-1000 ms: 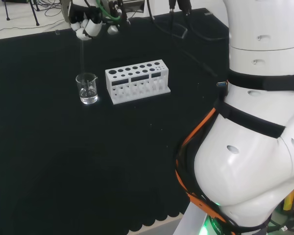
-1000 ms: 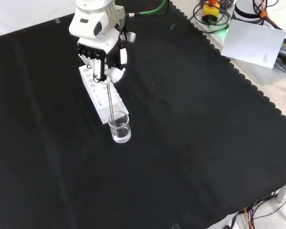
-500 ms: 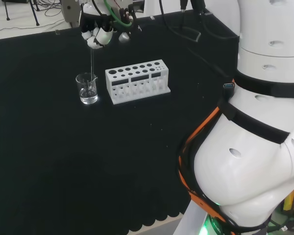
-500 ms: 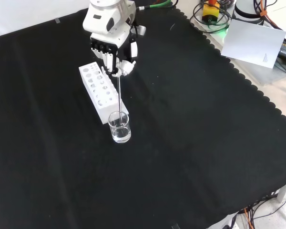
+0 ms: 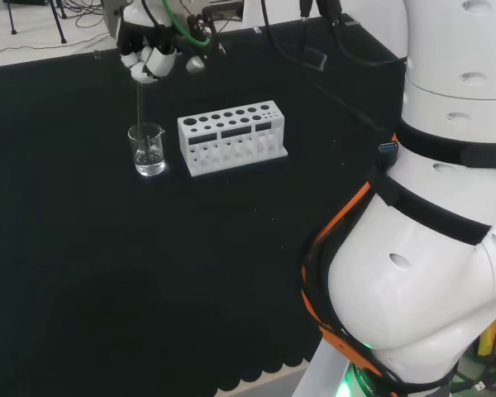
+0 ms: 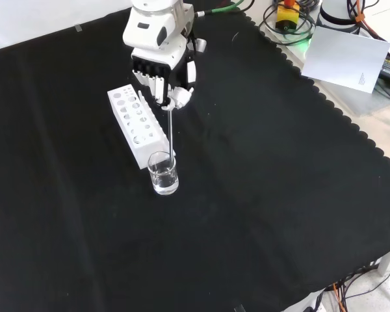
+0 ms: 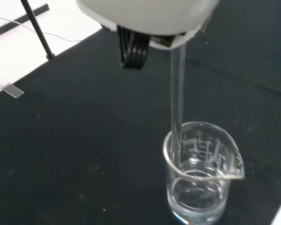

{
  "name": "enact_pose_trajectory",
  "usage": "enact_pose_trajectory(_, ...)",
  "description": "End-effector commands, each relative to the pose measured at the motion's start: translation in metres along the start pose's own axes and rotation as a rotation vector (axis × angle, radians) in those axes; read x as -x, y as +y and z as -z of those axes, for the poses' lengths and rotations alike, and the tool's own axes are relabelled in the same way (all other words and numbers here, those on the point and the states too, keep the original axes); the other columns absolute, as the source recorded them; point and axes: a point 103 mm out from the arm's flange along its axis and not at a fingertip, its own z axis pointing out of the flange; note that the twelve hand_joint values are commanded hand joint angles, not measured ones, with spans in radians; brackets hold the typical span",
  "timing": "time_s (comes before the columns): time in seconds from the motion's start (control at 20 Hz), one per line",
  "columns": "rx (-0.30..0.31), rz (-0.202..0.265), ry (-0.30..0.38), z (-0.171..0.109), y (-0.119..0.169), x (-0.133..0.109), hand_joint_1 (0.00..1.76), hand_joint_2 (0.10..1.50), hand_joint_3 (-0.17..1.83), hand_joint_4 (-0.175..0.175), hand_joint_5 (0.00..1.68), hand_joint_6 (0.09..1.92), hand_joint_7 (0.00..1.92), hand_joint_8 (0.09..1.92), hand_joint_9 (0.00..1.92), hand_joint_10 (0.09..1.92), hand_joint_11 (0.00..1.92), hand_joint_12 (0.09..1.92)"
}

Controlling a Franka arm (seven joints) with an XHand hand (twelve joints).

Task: Stir in the beaker to the left of the white test tube rack with the glass rod.

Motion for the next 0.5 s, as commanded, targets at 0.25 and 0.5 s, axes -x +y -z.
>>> enact_pose_trajectory(0.25,0.014,0.016,-0.001,0.0017,0.0047,-0.0084,1.20,0.63,0.82,-0.175,1.16,0.93,1.45,1.27,1.85,0.99,1.85,1.04)
enact_pose_trajectory(0.5,0.024,0.016,-0.001,0.0052,0.0028,-0.0062,1.20,0.63,0.82,-0.175,1.16,0.93,1.45,1.27,1.85,0.99,1.85,1.04)
